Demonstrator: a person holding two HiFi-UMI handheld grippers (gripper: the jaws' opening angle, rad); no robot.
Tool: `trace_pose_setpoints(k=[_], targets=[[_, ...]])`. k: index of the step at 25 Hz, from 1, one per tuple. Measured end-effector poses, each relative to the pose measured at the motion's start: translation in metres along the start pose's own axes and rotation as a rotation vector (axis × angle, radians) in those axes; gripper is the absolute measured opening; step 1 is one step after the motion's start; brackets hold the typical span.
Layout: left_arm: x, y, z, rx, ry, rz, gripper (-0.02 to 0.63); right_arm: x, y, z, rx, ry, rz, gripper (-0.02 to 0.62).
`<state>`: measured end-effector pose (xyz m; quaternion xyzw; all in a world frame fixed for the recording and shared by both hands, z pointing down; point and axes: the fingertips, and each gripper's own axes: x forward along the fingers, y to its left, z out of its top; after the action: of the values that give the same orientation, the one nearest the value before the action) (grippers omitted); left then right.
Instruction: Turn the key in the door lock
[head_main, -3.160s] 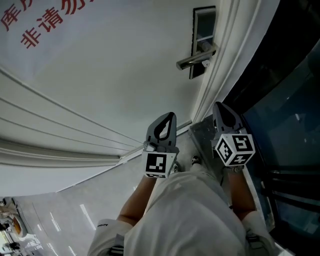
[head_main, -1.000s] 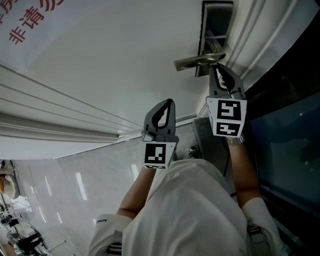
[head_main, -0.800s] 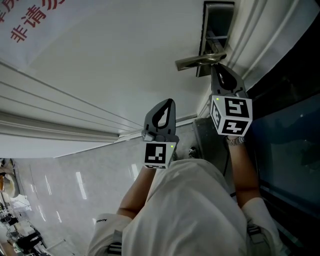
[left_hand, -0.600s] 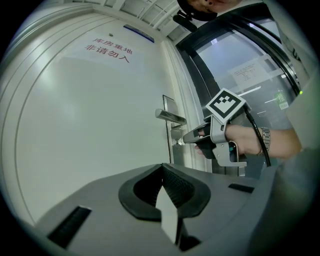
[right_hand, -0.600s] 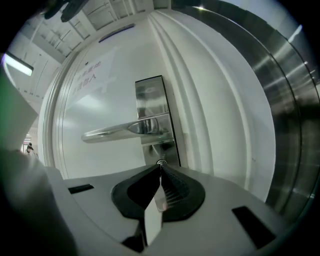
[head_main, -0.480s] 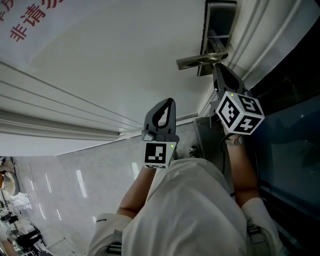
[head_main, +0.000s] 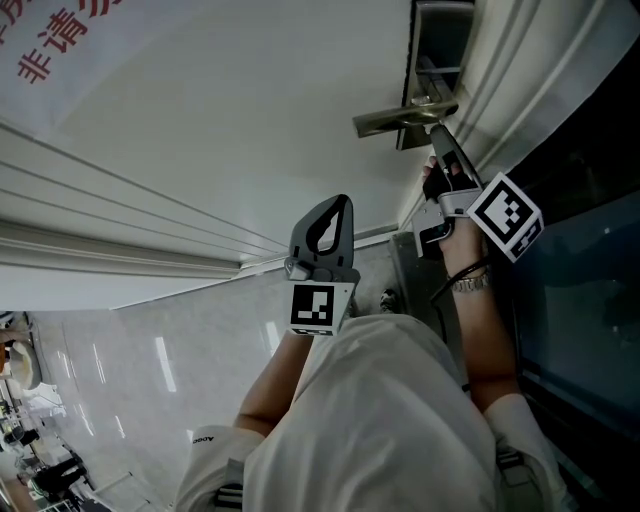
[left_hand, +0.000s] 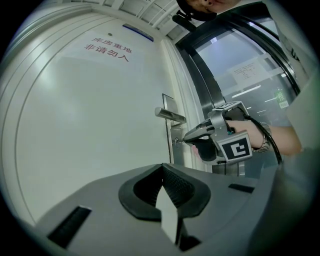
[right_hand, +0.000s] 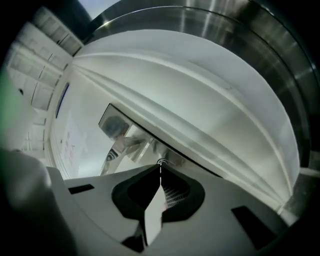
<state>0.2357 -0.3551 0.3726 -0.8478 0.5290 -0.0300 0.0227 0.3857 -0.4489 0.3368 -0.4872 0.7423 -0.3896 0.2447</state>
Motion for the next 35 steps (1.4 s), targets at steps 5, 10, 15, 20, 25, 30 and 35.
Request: trace_pose_setpoints(k=[5, 10, 15, 20, 25, 30, 35], targets=[[0.000, -0.001, -0.001, 0.000, 0.003, -0.002, 0.008, 0.000, -0.006, 0.000, 0.221, -0.009, 0.042, 0.009], [0.002, -0.001, -0.003, -0.001, 0.007, -0.005, 0.009, 0.001, -0.008, -0.001, 0.387, -0.016, 0.083, 0.009], [0.003, -0.002, -0.004, -0.001, 0.007, -0.006, 0.009, 0.001, -0.009, -0.001, 0.468, -0.028, 0.101, 0.009], [0.002, -0.004, -0.004, -0.004, 0.003, -0.003, 0.009, 0.003, -0.004, 0.000, 0.341, -0.015, 0.138, 0.022], [0.000, 0.001, -0.004, -0.007, 0.000, 0.010, 0.008, 0.002, 0.005, -0.002, 0.104, 0.030, 0.152, 0.137], [0.000, 0.001, -0.004, -0.006, -0.001, 0.010, 0.008, 0.000, 0.000, -0.009, -0.347, 0.085, 0.008, 0.189], [0.002, -0.001, -0.005, -0.021, -0.001, 0.003, 0.009, 0.003, 0.005, -0.014, -0.882, 0.103, -0.118, 0.213]])
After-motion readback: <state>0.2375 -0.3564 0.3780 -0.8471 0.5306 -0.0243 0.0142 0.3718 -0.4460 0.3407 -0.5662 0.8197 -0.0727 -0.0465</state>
